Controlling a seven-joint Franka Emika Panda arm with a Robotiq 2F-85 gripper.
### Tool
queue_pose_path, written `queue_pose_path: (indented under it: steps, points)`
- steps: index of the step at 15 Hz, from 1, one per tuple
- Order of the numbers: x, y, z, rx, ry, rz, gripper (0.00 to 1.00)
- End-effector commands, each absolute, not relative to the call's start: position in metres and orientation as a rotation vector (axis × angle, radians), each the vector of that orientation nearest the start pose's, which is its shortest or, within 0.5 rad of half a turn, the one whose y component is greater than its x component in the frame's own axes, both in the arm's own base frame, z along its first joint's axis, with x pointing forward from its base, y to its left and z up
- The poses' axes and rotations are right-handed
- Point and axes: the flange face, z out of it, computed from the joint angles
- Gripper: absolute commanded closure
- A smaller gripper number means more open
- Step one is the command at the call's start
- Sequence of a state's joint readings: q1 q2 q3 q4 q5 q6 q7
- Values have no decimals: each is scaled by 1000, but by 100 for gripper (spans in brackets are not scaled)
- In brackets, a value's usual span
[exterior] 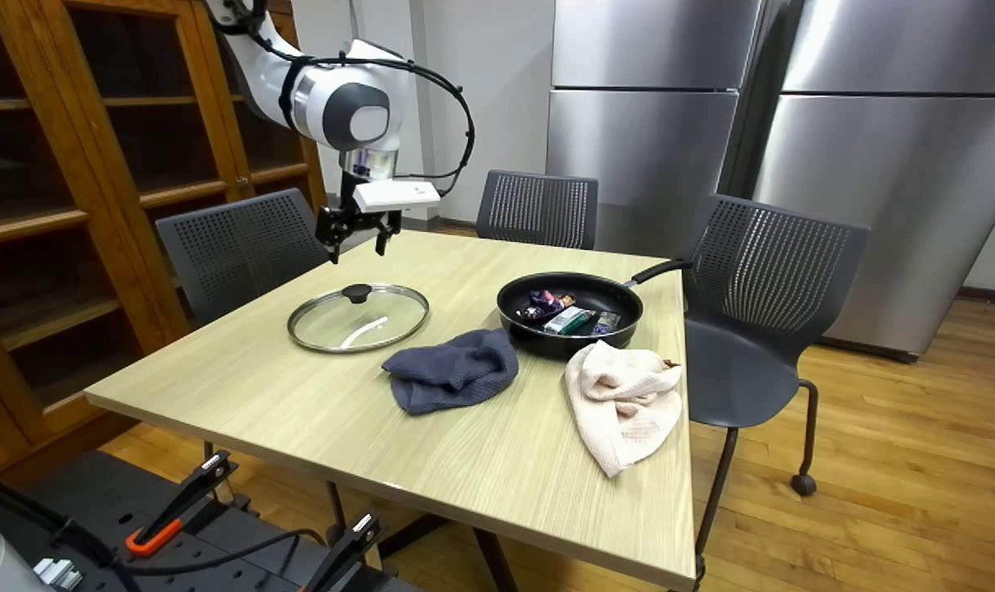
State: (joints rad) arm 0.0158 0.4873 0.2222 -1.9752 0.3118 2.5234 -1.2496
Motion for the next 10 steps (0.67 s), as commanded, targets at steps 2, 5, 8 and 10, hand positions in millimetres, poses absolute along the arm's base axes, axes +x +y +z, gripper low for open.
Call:
queue_pose_path:
  steps: [2,5,8,10]
  points:
    - [600,174,232,-2615,-1374,-249,0]
    - [600,194,224,-2750,-1189,-252,0]
    - [603,205,212,-2861,-1062,-272,0]
    - [607,206,205,-2908,-993,-261,0]
